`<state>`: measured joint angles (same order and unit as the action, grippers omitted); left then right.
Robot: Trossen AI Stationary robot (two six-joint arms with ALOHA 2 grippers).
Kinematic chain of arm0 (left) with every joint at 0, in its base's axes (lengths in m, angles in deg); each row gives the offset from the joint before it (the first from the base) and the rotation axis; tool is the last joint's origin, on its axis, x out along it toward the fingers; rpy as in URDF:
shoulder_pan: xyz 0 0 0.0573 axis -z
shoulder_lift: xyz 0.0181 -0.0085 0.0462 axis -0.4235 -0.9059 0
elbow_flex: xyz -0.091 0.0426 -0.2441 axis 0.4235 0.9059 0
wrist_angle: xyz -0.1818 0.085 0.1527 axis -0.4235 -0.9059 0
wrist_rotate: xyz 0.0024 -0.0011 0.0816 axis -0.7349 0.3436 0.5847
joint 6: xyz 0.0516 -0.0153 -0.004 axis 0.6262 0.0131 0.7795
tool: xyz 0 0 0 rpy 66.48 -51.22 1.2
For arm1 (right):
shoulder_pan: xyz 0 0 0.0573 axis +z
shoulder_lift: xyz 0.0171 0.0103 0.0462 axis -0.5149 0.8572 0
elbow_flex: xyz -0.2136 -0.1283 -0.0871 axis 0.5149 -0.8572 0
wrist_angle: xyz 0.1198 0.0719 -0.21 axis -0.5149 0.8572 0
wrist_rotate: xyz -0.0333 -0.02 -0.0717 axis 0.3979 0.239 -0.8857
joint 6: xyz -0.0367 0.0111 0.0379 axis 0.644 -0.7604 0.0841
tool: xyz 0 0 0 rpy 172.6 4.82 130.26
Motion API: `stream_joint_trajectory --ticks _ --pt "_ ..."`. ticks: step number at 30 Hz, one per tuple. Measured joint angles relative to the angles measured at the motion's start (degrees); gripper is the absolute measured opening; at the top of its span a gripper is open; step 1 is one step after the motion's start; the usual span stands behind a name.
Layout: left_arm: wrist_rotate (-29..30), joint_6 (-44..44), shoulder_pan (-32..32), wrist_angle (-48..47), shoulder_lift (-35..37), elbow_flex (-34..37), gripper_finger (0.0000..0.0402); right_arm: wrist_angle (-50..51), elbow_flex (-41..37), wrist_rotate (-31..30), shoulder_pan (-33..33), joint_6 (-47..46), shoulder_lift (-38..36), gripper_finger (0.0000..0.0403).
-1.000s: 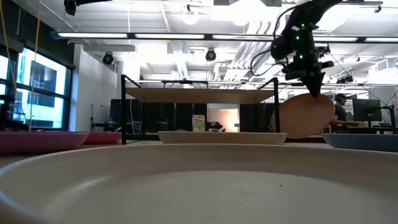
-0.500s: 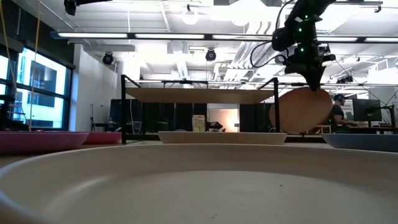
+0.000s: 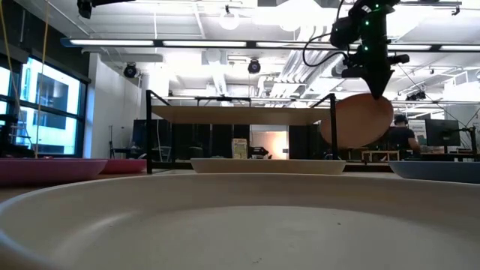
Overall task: Place and stack plates onto a shelf
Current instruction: Put the brown plate on the shelf
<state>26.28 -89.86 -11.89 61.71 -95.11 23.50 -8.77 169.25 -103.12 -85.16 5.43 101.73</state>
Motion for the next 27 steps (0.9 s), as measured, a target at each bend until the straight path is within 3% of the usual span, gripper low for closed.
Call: stream_joint_trajectory --ticks 16,27 --pt "0.00 0.00 -0.02 0.00 0.00 0.00 0.0003 -3.27 0.61 -3.40 0.34 -4.85 -0.08 0.0000" --pt "0.00 0.00 -0.01 -0.01 0.00 0.00 0.0003 -3.39 13.10 -6.44 -0.66 -4.73 -0.19 0.0000"
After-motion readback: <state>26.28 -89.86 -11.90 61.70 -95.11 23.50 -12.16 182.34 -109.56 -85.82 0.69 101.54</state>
